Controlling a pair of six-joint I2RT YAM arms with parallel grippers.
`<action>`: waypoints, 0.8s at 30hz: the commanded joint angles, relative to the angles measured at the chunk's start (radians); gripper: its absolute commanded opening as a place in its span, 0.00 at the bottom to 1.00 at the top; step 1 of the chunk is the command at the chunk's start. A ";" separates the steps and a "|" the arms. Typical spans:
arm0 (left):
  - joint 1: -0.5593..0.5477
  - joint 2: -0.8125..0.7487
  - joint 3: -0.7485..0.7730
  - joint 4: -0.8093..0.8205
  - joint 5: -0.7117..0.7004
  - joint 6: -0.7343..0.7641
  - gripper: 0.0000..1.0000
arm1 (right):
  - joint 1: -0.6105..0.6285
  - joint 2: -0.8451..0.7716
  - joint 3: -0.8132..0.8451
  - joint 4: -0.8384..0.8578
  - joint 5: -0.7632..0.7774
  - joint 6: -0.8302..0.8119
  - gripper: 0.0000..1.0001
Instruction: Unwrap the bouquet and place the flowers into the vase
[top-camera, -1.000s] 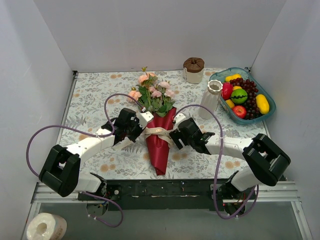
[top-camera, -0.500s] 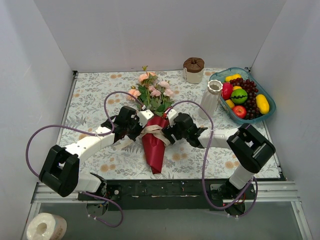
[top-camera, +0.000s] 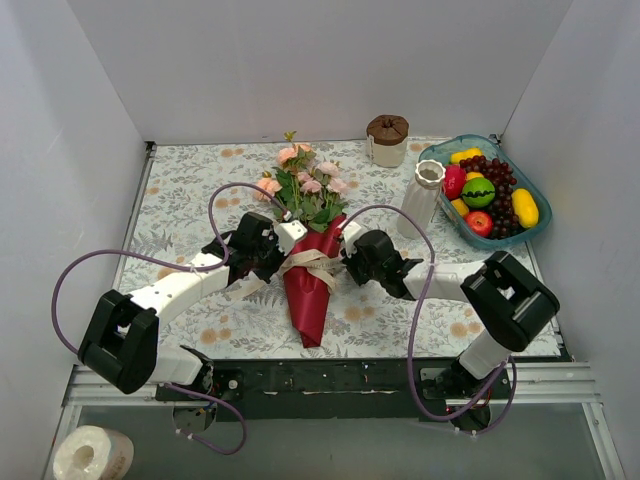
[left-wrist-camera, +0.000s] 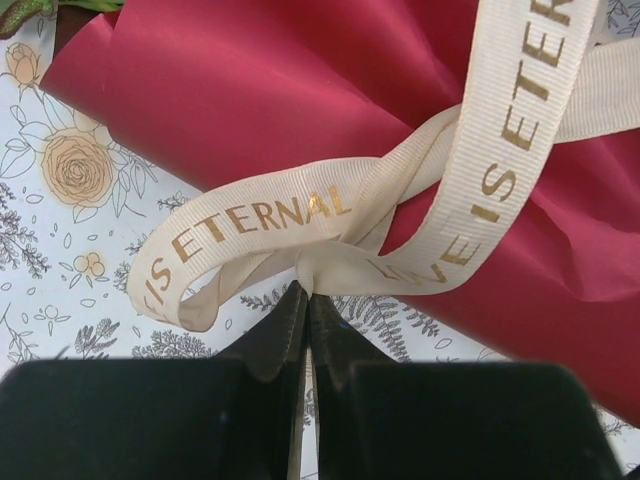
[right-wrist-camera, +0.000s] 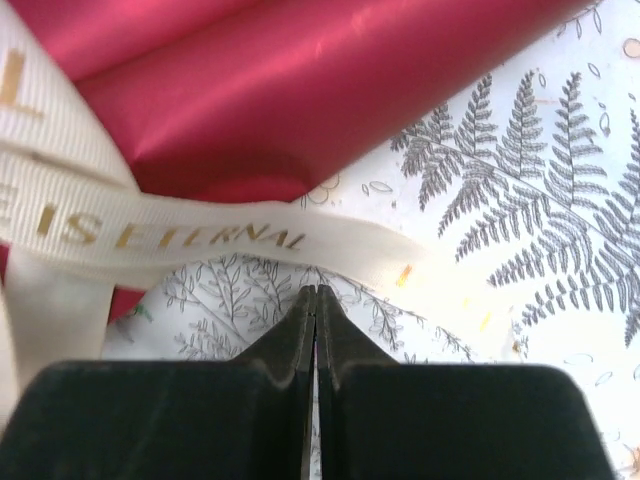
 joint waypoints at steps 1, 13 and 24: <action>0.000 -0.044 0.066 0.004 -0.034 0.011 0.00 | 0.000 -0.145 -0.051 -0.011 0.023 0.057 0.01; 0.008 -0.042 0.115 -0.039 -0.025 0.016 0.00 | -0.003 -0.223 -0.069 -0.011 0.037 -0.171 0.31; 0.008 -0.050 0.086 -0.034 -0.028 0.031 0.00 | -0.125 -0.178 -0.024 0.017 -0.314 -0.277 0.80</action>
